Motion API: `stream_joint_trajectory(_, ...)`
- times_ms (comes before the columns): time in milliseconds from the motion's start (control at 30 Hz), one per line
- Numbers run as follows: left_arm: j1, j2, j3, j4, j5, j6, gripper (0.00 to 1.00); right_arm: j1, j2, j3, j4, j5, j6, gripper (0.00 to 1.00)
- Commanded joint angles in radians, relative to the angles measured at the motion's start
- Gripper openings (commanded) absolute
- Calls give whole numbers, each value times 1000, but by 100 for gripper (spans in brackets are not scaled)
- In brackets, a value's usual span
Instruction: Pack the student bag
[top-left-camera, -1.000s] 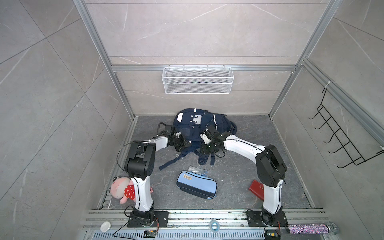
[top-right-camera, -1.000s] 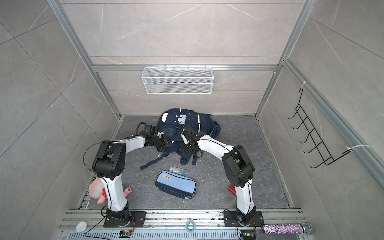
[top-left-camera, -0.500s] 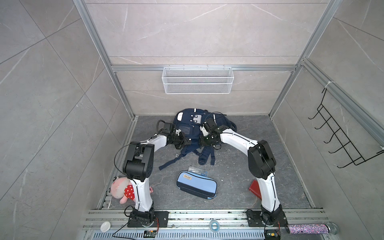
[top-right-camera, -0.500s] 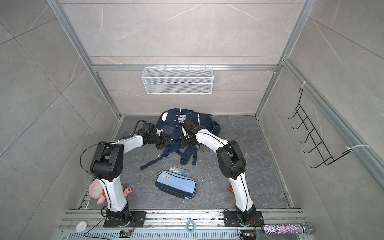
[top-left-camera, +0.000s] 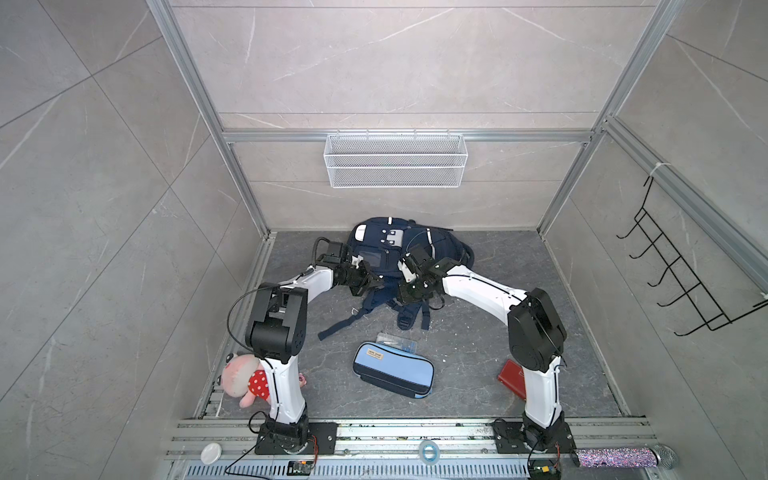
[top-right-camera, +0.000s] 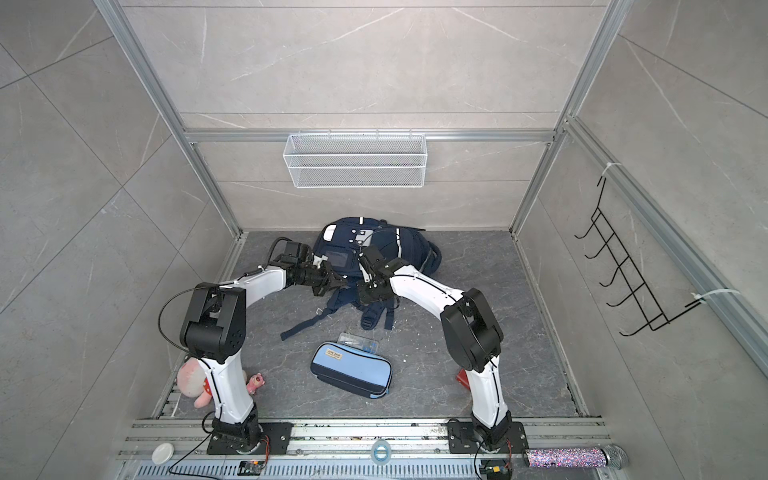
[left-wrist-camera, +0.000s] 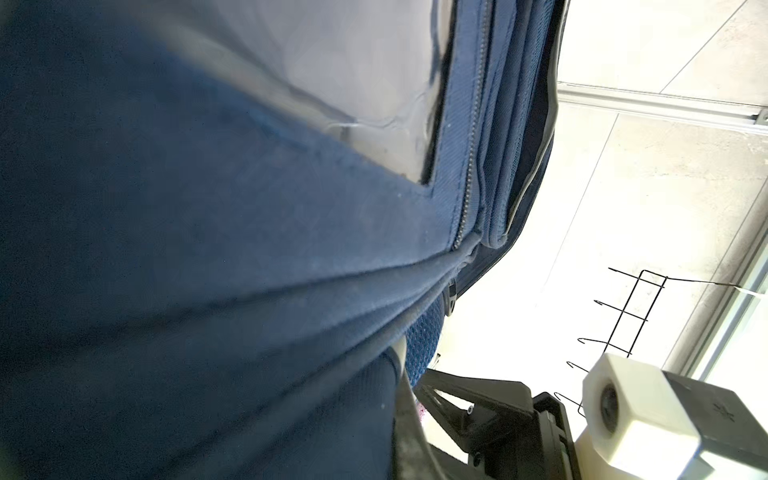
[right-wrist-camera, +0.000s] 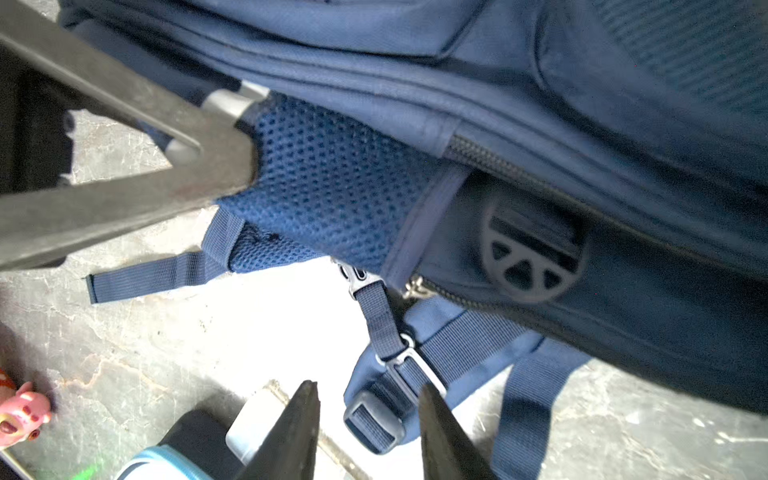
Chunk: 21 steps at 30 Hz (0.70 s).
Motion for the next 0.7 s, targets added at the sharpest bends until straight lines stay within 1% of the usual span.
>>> stream_joint_trajectory(0, -5, -77, 51, 26, 100, 18, 0, -12, 46, 32, 9, 30, 21, 39)
stream_joint_trajectory(167, -5, -92, 49, 8, 99, 28, 0, -36, 136, 136, 15, 49, 44, 36)
stream_joint_trajectory(333, -5, -100, 50, -14, 96, 42, 0, -41, 213, 234, 17, 17, 38, 37)
stream_joint_trajectory(600, -5, -108, 43, -22, 95, 50, 0, -43, 282, 362, -57, 76, 33, 36)
stream_joint_trajectory(667, -6, -109, 43, -22, 97, 51, 0, -43, 292, 387, -84, 105, 31, 32)
